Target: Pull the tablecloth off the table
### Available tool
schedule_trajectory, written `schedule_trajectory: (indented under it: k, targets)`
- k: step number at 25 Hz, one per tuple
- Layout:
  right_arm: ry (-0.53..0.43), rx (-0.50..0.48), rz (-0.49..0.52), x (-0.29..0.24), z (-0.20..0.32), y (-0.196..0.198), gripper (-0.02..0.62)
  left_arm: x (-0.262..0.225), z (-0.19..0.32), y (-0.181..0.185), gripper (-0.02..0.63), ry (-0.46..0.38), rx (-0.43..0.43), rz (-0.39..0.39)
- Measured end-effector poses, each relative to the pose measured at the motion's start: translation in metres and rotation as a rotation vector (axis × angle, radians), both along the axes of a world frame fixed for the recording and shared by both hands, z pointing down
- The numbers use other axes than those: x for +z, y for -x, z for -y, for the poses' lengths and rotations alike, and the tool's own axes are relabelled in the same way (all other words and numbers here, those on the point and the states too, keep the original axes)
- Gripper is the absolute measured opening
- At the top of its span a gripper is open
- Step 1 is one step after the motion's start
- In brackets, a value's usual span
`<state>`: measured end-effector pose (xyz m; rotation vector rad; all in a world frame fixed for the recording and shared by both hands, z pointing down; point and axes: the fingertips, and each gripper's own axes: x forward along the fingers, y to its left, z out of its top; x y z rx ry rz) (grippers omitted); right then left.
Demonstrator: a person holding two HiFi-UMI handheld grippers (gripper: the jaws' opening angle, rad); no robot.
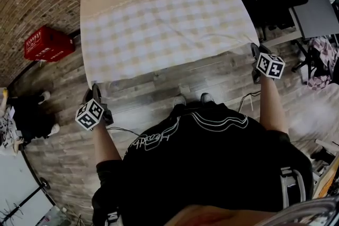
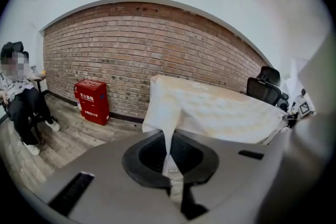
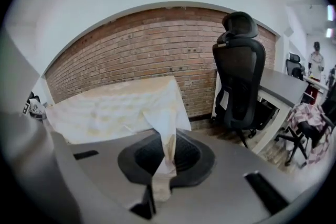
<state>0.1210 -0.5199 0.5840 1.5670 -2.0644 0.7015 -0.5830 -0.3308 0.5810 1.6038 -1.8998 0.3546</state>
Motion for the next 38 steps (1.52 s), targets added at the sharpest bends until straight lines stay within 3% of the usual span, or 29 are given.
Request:
schedule_trajectory:
  k: [11,17,27,31,35,38]
  targets:
    - [-0.173,-0.070,0.053,-0.078,0.010,0.060,0.009,-0.086,0.031,-0.038,0.005,-0.189,0.061,-0.043]
    - [-0.247,-0.105,0.090,-0.099,0.017,0.082,0.009,-0.121,0.049,-0.065,0.005,-0.242,0.101,-0.059]
    - [-0.232,-0.187,0.225,-0.118,0.001,0.099,0.008,-0.150,0.050,-0.105,0.005,-0.248,0.083,-0.074]
    - [-0.235,-0.202,0.277,-0.119,-0.027,0.093,0.008,-0.154,0.021,-0.119,0.005,-0.254,0.072,-0.077]
    - [-0.259,-0.221,0.411,-0.127,-0.056,0.086,0.008,-0.154,-0.010,-0.128,0.005,-0.256,0.056,-0.077]
    - [-0.248,-0.235,0.403,-0.131,-0.068,0.082,0.008,-0.160,-0.025,-0.134,0.006,-0.261,0.046,-0.081]
